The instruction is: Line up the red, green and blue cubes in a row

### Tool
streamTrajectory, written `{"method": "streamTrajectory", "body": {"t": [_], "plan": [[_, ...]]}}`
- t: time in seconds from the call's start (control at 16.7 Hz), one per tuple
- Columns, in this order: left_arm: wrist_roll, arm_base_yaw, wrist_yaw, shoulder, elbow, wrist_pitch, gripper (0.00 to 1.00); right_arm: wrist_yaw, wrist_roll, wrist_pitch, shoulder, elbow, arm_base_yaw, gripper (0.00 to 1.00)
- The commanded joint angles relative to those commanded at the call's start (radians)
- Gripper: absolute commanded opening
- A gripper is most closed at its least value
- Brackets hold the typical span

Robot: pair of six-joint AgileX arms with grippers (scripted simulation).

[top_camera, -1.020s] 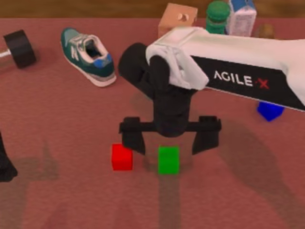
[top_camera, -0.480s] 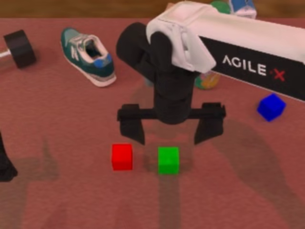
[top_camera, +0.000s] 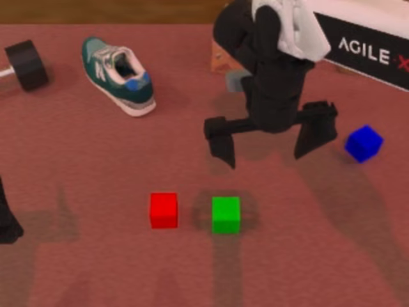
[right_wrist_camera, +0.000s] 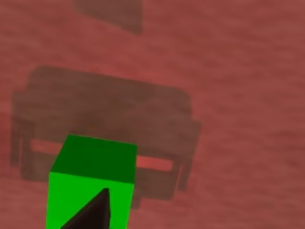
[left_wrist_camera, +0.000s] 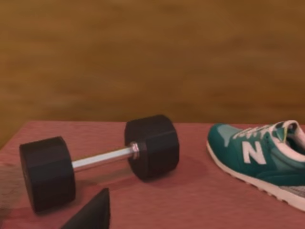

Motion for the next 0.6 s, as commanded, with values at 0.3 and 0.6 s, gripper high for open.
{"method": "streamTrajectory", "body": {"t": [0.3,0.6], "plan": [[0.0,0.0,0.0,0.0,0.0,0.0,1.0,-0.003,-0.409,-0.006,0.03,0.006,-0.2,1.0],[0.0,0.0,0.0,0.0,0.0,0.0,1.0,-0.005,-0.747,0.004,0.038,0.013,-0.376,1.0]]}}
